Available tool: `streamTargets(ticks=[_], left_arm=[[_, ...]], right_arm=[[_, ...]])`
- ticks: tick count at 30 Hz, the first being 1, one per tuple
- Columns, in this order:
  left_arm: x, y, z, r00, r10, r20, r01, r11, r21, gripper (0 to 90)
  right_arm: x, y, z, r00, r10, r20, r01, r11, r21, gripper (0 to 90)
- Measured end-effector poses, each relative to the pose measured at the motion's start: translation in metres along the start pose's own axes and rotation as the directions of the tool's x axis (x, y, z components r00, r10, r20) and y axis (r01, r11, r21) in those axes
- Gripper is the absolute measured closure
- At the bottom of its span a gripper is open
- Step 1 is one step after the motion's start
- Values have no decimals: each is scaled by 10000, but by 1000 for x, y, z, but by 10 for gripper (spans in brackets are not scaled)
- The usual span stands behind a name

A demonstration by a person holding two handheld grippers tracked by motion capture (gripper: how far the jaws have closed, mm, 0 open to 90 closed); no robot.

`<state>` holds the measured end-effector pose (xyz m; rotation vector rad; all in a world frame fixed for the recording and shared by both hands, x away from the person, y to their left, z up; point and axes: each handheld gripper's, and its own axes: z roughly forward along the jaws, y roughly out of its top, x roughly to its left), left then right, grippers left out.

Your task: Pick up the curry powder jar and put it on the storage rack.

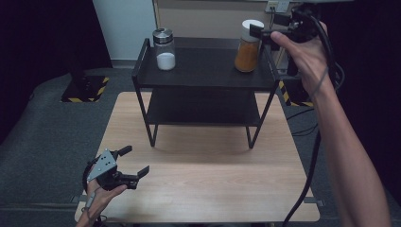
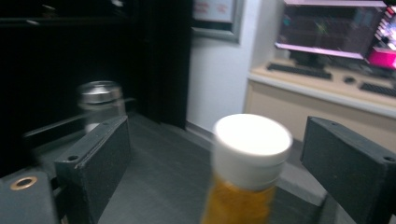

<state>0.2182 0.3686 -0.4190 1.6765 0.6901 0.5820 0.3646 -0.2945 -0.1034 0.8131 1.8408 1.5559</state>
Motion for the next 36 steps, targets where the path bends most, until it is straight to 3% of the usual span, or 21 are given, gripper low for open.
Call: streamTargets(ticks=[6, 11, 16, 17, 22, 27, 36], left_arm=[[2, 0, 2, 9999, -33, 144, 31, 10000, 83, 12], [2, 0, 3, 9997, -42, 235, 40, 9999, 92, 13], [3, 1, 5, 9994, -2, 334, -1, 10000, 84, 13], [3, 1, 5, 9994, 10, 356, -13, 10000, 83, 14], [5, 2, 8, 9991, 37, 426, -42, 9999, 98, 14], [5, 2, 10, 9990, 66, 445, -71, 9999, 106, 14], [3, 2, 9, 9992, 86, 388, -90, 9999, 103, 14]], right_arm=[[-1, -30, -28, 9967, -174, -795, 139, 9989, -452, 91], [0, -49, -45, 9919, -366, -1216, 306, 9982, -514, 80], [1, -62, -57, 9837, -603, -1693, 507, 9969, -602, 74], [4, -72, -64, 9771, -815, -1965, 707, 9956, -614, 67], [10, -93, -74, 9653, -1188, -2326, 1080, 9924, -588, 54], [18, -123, -85, 9654, -1100, -2365, 986, 9934, -594, 47], [36, -176, -96, 9734, -1048, -2036, 993, 9944, -367, 45]])
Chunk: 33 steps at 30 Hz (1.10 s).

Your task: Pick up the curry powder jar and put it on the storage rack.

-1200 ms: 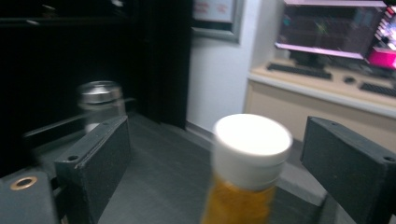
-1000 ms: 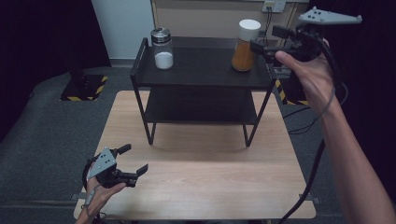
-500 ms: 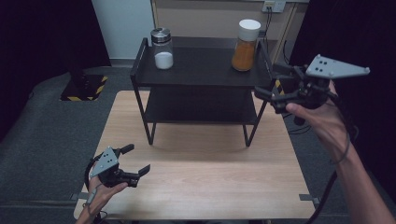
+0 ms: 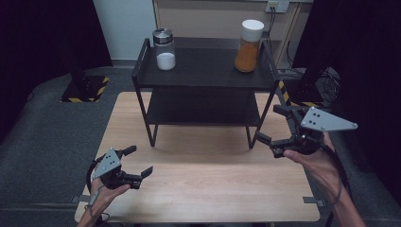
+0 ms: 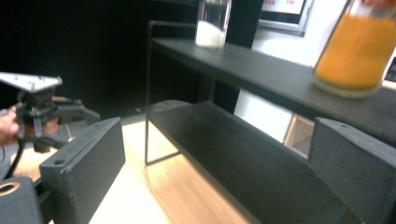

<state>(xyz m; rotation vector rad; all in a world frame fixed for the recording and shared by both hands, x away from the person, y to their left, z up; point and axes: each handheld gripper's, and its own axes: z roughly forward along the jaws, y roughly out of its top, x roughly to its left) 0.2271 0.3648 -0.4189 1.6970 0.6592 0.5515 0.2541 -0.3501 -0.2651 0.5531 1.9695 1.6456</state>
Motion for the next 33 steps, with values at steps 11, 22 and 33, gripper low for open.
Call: streamTargets(ticks=[11, 22, 33], left_arm=[[-1, 0, -1, 10000, 13, -56, -13, 10000, 2, 14], [-2, 0, -1, 9999, 47, -109, -47, 10000, -1, 14], [-3, 0, -1, 9999, 61, -156, -62, 10000, -17, 14]], right_arm=[[16, -60, 0, 9983, 523, 255, -531, 9980, 329, 39], [31, -108, 1, 9941, 756, 781, -795, 9957, 481, 35], [45, -138, 2, 9923, 706, 1014, -830, 9889, 1231, 35]])
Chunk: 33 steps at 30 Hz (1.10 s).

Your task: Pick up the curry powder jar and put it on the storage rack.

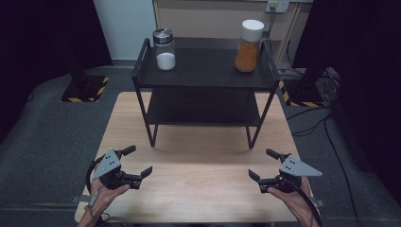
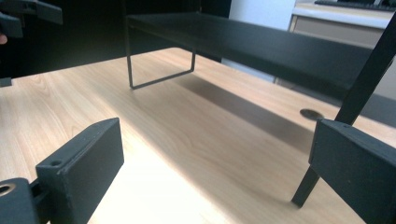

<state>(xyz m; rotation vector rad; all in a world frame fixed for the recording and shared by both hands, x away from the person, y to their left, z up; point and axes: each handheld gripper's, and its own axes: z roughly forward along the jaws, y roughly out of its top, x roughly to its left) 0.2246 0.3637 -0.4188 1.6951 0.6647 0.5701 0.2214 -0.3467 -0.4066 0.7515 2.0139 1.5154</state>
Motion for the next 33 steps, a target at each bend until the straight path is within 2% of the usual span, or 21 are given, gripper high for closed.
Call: streamTargets(ticks=[12, 16, 24, 30, 33], left_arm=[[-1, -1, -1, 10000, -19, -31, 19, 10000, -95, 14], [-1, -1, -1, 10000, -6, -19, 6, 10000, -81, 14], [-1, -1, -2, 10000, -33, -36, 33, 9999, -152, 14], [-2, -4, -5, 9995, -136, -278, 126, 9993, -351, 14], [-3, -5, -7, 9987, -216, -470, 193, 9986, -484, 14]], right_arm=[[7, -14, -1, 10000, 10, 85, -12, 9995, 307, 35], [7, -18, 1, 10000, -69, -71, 73, 9979, 643, 36], [4, -22, 3, 9999, 96, -112, -88, 9974, 715, 38], [6, -24, -7, 9996, 72, 281, -85, 9989, 455, 39], [6, -27, -14, 9981, 264, 558, -280, 9992, 274, 39]])
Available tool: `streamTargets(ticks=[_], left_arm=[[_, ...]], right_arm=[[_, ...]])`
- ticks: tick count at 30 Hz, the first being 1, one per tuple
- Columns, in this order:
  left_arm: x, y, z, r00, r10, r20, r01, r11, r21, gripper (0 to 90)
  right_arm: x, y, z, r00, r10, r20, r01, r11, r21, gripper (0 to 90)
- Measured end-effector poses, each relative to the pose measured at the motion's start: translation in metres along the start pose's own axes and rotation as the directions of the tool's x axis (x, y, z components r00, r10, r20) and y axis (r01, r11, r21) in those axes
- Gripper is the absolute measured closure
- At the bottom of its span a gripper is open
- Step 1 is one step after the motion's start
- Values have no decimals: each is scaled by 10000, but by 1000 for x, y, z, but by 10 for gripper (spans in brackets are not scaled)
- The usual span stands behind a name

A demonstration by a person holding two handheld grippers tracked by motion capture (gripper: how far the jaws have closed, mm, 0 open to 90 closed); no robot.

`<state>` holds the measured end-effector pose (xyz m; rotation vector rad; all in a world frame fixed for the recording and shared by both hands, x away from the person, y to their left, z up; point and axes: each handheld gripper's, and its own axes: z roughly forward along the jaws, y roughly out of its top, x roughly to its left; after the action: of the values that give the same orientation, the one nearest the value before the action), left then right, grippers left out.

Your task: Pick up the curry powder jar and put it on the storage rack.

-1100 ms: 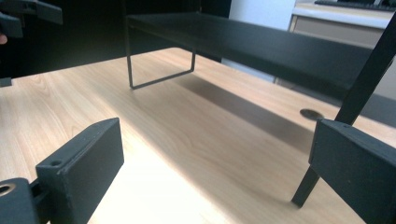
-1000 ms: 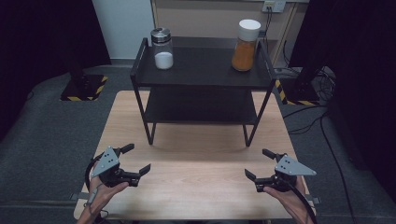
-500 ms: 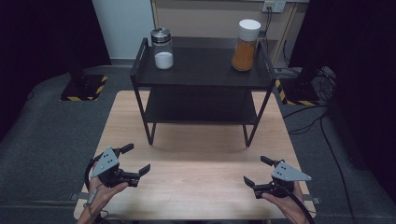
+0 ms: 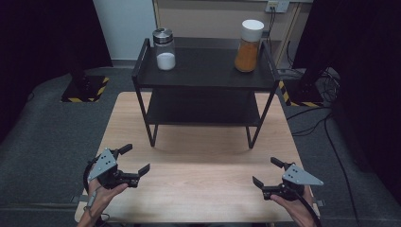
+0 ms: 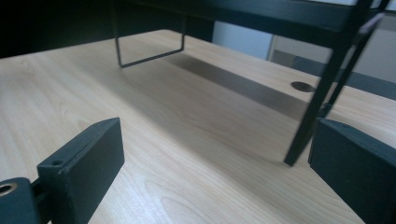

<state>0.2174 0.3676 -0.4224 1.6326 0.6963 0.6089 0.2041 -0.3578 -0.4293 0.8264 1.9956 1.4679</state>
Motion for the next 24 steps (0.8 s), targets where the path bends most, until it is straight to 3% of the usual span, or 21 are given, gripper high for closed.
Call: streamTargets(ticks=[9, 24], left_arm=[[0, -2, -2, 9997, -113, -202, 110, 9998, -153, 13], [0, -2, -2, 9998, -76, -157, 73, 9999, -151, 13]], right_arm=[[1, -8, -16, 9984, 354, 430, -339, 9988, -365, 39], [0, -8, -13, 9987, 408, 309, -396, 9985, -384, 39]])
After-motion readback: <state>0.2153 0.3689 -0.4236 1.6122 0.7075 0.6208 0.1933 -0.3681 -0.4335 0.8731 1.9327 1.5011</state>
